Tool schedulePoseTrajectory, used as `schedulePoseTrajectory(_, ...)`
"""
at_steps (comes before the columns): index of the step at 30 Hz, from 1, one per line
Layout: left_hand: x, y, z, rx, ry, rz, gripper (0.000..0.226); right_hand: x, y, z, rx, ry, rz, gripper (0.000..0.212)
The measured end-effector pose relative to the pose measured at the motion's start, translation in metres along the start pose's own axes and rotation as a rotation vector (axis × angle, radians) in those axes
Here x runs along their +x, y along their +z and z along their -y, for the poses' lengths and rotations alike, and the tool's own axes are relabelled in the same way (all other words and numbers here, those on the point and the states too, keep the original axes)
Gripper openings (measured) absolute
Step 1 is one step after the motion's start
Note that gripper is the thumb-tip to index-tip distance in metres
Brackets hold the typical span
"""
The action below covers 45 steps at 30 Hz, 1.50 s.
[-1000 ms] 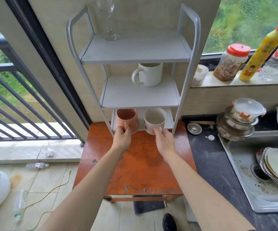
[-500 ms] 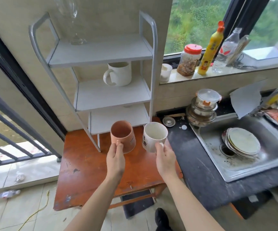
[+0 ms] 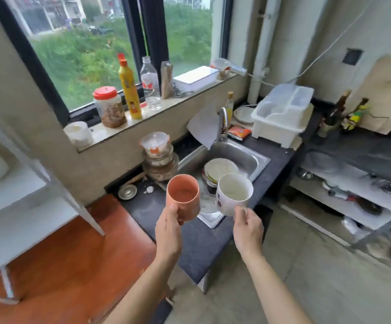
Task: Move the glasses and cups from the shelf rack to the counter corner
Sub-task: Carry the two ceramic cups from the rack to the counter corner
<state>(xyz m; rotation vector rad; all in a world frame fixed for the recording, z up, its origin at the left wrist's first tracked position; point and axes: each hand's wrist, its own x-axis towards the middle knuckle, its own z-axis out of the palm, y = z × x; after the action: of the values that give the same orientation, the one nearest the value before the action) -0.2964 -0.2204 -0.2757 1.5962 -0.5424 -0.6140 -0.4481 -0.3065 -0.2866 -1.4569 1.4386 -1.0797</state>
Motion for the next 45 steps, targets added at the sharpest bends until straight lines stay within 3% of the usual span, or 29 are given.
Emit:
schedulePoseTrajectory(6, -0.024, 0.177, -0.026, -0.061, -0.029, 0.155, 0.053, 0.092, -0.149, -0.041, 0.029, -0.062, -0.161, 0.036)
schedulePoseTrajectory(9, -0.041, 0.266, -0.040, -0.026, -0.028, 0.199, 0.041, 0.136, -0.225, -0.060, -0.022, -0.115, -0.247, 0.036)
schedulePoseTrajectory(12, -0.061, 0.347, -0.049, -0.055, -0.033, 0.309, 0.045, 0.179, -0.297, -0.079, -0.104, -0.126, -0.323, 0.040)
schedulePoseTrajectory(15, -0.075, 0.410, -0.057, -0.067, -0.009, 0.368, 0.067, 0.214, -0.352, -0.097, -0.132, -0.133, -0.389, 0.047)
schedulePoseTrajectory(18, -0.078, 0.469, -0.063, -0.022, -0.040, 0.436, 0.058, 0.247, -0.394, -0.117, -0.133, -0.132, -0.457, 0.050)
schedulePoseTrajectory(24, -0.059, 0.598, -0.058, 0.034, -0.071, 0.581, 0.042, 0.319, -0.458, -0.158, -0.098, -0.051, -0.552, 0.051)
schedulePoseTrajectory(31, -0.051, 0.802, -0.073, 0.121, -0.002, 0.872, 0.045, 0.422, -0.559, -0.187, -0.177, 0.059, -0.735, 0.044)
schedulePoseTrajectory(36, -0.081, 0.929, -0.098, 0.164, -0.009, 1.105, 0.042, 0.461, -0.645, -0.206, -0.147, 0.172, -0.888, 0.043)
schedulePoseTrajectory(40, -0.120, 1.007, -0.102, 0.164, -0.084, 1.196, 0.039, 0.476, -0.709, -0.226, -0.079, 0.217, -1.027, 0.039)
schedulePoseTrajectory(45, -0.166, 1.104, -0.090, 0.235, -0.114, 1.265, 0.042, 0.509, -0.796, -0.272, -0.007, 0.293, -1.049, 0.041)
